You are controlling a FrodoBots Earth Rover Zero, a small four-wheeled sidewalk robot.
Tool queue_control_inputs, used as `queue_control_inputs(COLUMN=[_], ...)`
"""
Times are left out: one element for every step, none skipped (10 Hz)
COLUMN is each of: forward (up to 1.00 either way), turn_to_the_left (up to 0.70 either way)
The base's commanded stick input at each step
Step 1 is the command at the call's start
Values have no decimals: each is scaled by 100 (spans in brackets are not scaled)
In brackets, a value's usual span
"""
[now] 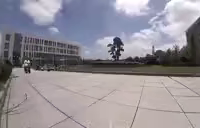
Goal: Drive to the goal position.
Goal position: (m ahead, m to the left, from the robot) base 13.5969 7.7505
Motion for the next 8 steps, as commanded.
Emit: queue_control_inputs(forward=[0, 0, 0, 0, 0, 0, 0, 0], turn_to_the_left=[70, 70, 70, 70, 58, 0, 0, 0])
